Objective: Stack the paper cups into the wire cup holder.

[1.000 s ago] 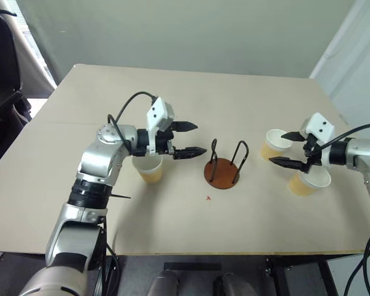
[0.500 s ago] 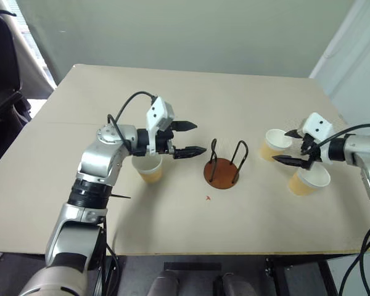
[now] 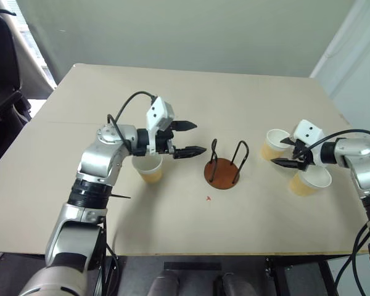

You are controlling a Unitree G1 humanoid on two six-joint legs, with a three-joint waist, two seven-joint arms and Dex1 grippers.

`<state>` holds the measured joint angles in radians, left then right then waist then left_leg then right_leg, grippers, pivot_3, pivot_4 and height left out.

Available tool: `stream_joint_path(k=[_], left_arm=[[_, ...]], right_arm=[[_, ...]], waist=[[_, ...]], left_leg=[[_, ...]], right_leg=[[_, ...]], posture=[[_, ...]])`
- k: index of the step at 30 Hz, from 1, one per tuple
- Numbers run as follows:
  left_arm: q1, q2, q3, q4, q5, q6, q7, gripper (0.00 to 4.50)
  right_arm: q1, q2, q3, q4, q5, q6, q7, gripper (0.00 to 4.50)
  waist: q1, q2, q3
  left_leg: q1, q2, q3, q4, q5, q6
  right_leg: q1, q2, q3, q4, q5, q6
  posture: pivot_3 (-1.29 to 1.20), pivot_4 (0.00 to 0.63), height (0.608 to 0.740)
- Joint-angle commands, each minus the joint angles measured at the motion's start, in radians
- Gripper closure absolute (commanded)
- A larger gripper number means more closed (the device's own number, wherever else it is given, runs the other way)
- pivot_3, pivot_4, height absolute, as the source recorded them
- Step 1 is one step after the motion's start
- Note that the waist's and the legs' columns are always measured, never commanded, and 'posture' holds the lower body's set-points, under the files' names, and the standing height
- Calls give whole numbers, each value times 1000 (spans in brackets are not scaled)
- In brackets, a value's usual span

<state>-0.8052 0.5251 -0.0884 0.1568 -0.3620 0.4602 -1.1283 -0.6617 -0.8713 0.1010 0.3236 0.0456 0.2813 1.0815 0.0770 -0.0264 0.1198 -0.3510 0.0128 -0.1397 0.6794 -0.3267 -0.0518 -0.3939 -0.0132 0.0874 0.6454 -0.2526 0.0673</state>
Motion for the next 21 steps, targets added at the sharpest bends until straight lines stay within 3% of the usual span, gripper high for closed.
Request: stream_joint_path(k=[1,6,21], left_arm=[[-11,5,9,-39,-7,-8,0,0],[-9,5,8,-41,-7,-6,1,0],[-6,10,10,-43,-8,-7,-1,0]], right_arm=[[-28,-5,-10,3,-10,-16,-3,2466],[-40,7,-10,16,-18,-11,-6,4424],[-22,7,-68,-98,98,162,39,4424]], waist=[[0,0,0],[0,0,0],[1,1,0]], left_leg=[[0,0,0,0,0,0],[0,0,0,0,0,0],[-1,0,1,0,0,0]], right_leg=[[0,0,0,0,0,0],[0,0,0,0,0,0],[0,0,0,0,0,0]], posture=[[0,150,740],[0,150,740],[0,150,740]])
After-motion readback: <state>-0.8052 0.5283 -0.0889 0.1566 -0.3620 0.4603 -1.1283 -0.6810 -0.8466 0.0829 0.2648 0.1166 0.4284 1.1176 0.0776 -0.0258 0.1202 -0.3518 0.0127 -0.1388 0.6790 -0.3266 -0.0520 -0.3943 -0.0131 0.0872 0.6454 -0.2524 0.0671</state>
